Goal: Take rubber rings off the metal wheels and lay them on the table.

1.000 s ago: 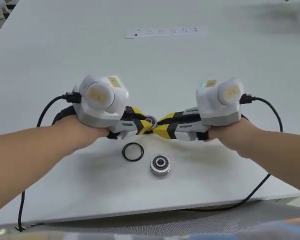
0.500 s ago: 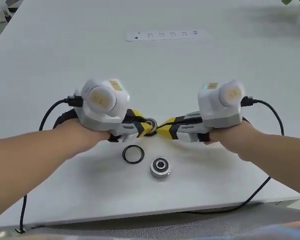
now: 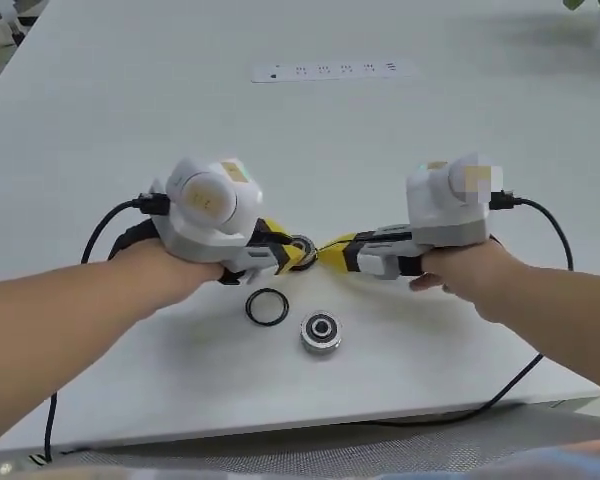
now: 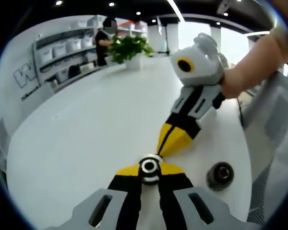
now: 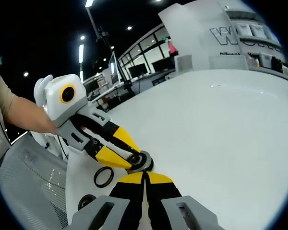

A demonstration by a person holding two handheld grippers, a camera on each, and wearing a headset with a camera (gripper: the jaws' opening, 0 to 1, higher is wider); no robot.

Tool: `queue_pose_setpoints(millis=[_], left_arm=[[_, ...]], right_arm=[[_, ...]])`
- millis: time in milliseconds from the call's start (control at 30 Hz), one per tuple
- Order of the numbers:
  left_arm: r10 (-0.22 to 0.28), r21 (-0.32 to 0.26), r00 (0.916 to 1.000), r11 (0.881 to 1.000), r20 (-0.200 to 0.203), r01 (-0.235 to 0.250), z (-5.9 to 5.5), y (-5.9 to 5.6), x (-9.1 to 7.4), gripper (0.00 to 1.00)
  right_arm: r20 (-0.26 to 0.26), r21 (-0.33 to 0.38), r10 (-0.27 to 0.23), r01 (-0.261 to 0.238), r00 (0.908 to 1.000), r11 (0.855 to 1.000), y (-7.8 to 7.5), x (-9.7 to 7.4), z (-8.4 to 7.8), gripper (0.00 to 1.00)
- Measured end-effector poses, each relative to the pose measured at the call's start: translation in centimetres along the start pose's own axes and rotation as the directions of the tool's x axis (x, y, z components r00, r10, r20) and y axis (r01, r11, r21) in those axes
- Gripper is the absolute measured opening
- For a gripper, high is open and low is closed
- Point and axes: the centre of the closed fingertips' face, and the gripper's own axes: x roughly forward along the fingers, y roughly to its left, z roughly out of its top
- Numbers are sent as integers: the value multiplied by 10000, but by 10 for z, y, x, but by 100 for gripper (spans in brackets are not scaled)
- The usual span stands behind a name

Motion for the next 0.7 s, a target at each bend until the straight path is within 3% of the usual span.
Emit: queue_pose_setpoints(millis=[33, 67, 133, 300, 700], left_arm=[[7, -46, 10000, 10000, -2, -7, 0, 0, 0, 13], [8, -87, 10000, 10000, -1, -8, 0, 0, 0, 13], [30, -164, 10000, 9999, -63, -32, 0, 1, 1, 13], [162, -127, 9997, 9998, -206, -164, 0, 1, 2, 13], [281, -45, 9993, 9996, -241, -282, 0, -2, 0, 12]], right_arm=[[302, 460, 61, -75, 9995, 9989, 1, 0, 5, 0], [223, 673, 71, -86, 9997, 9977, 1, 0, 4, 0], [107, 381, -33, 28, 9999, 9993, -1, 1, 2, 0], [325, 1031, -84, 50, 9994, 9947, -1, 0, 4, 0], [341, 1195, 151, -191, 9993, 9927, 5, 2, 7, 0]])
